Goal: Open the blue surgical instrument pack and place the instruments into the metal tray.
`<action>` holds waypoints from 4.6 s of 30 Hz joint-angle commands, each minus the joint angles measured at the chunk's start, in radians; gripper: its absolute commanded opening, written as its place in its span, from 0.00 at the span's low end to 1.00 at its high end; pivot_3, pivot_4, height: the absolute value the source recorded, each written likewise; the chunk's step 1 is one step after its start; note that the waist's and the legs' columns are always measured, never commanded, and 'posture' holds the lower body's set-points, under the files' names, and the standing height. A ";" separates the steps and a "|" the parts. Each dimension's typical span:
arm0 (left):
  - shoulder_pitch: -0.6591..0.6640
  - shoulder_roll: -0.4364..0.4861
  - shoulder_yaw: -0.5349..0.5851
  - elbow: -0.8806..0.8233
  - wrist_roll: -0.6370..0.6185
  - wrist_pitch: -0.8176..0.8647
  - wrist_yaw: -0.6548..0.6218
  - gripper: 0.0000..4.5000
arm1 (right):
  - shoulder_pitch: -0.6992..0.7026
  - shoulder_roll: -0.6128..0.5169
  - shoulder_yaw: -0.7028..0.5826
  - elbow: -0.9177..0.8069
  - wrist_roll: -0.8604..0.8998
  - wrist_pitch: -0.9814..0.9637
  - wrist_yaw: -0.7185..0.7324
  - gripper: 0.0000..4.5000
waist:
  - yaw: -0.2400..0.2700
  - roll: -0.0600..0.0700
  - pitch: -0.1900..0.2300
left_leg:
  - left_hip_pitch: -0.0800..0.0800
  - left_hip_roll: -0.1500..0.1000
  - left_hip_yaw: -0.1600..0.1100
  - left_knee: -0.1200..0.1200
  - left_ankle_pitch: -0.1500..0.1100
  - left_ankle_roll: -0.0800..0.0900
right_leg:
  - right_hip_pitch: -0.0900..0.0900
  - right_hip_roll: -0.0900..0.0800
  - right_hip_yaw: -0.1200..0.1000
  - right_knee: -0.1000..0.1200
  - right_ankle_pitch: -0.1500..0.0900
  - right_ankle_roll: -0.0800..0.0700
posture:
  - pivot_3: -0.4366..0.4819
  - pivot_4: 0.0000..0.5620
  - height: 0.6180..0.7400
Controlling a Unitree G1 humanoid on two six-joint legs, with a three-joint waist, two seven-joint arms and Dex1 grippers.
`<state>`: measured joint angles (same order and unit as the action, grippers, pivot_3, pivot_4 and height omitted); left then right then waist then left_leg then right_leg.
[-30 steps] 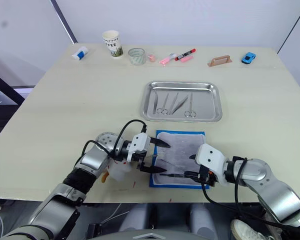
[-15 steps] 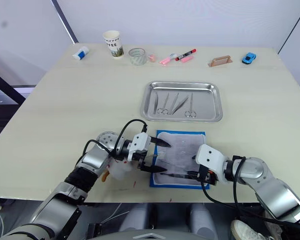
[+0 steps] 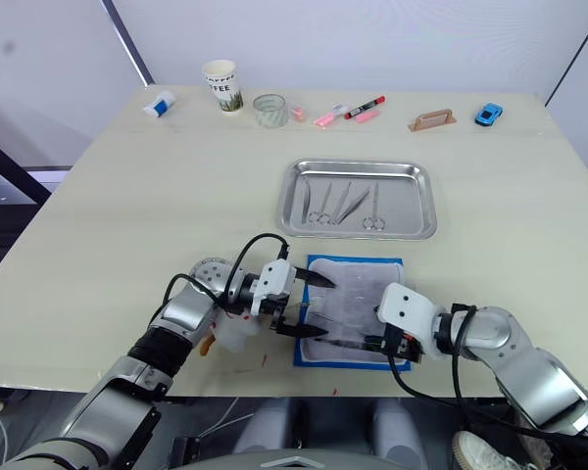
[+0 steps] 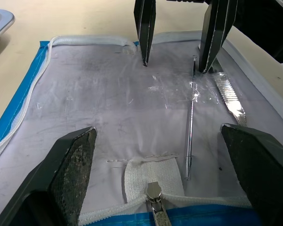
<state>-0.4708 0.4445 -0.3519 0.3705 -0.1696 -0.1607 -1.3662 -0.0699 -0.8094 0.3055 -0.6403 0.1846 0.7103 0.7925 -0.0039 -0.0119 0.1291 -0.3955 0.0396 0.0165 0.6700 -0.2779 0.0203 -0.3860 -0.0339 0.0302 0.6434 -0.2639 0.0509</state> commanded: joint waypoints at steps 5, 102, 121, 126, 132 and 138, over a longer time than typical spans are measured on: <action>0.016 0.005 -0.008 0.041 0.041 0.002 0.018 1.00 | -0.018 -0.011 -0.004 -0.019 -0.011 0.040 -0.016 0.62 | 0.001 0.000 0.000 | 0.000 0.000 0.000 0.000 0.000 0.000 | 0.000 0.000 0.000 0.000 0.000 0.000 | 0.48 0.27 1.00; 0.035 -0.007 -0.020 0.004 0.050 0.029 0.048 1.00 | -0.130 -0.150 -0.057 0.044 0.084 0.135 0.228 0.01 | 0.018 -0.004 -0.006 | 0.009 0.000 -0.001 -0.001 0.000 0.000 | 0.008 -0.001 0.001 0.000 -0.001 -0.001 | 0.48 0.27 1.00; 0.041 -0.015 -0.018 0.004 0.051 0.029 0.059 1.00 | 0.081 -0.340 -0.386 0.234 0.140 -0.191 0.361 0.01 | 0.017 -0.002 -0.005 | 0.009 0.000 0.001 -0.001 0.000 0.000 | 0.008 -0.001 0.001 0.000 -0.001 -0.001 | 0.48 0.27 1.00; 0.042 -0.013 -0.017 0.004 0.050 0.027 0.056 1.00 | 0.009 -0.237 -0.460 0.230 0.251 -0.069 0.268 0.01 | 0.017 -0.002 -0.005 | 0.009 0.000 0.002 -0.001 0.000 0.000 | 0.008 -0.001 0.001 0.000 -0.001 -0.001 | 0.48 0.27 1.00; 0.042 -0.014 -0.016 0.006 0.050 0.025 0.056 1.00 | -0.232 0.044 -0.432 0.209 0.273 0.242 -0.100 0.01 | 0.019 -0.001 -0.005 | 0.008 0.000 0.000 -0.001 0.000 0.000 | 0.008 -0.001 0.001 0.000 -0.001 -0.001 | 0.48 0.27 1.00; 0.046 -0.014 -0.013 0.000 0.050 0.027 0.060 1.00 | -0.471 0.327 -0.451 0.290 0.251 0.561 -0.401 0.01 | 0.014 0.001 -0.005 | 0.009 0.000 0.000 -0.002 0.000 0.000 | 0.007 -0.001 0.002 0.001 -0.001 -0.001 | 0.48 0.27 1.00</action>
<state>-0.4477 0.4271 -0.3448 0.3474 -0.1502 -0.1425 -1.3111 -0.5090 -0.4961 -0.1200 -0.3453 0.4384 1.2112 0.4568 0.0102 -0.0111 0.1246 -0.3869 0.0399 0.0164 0.6683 -0.2780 0.0204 -0.3793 -0.0344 0.0323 0.6445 -0.2650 0.0498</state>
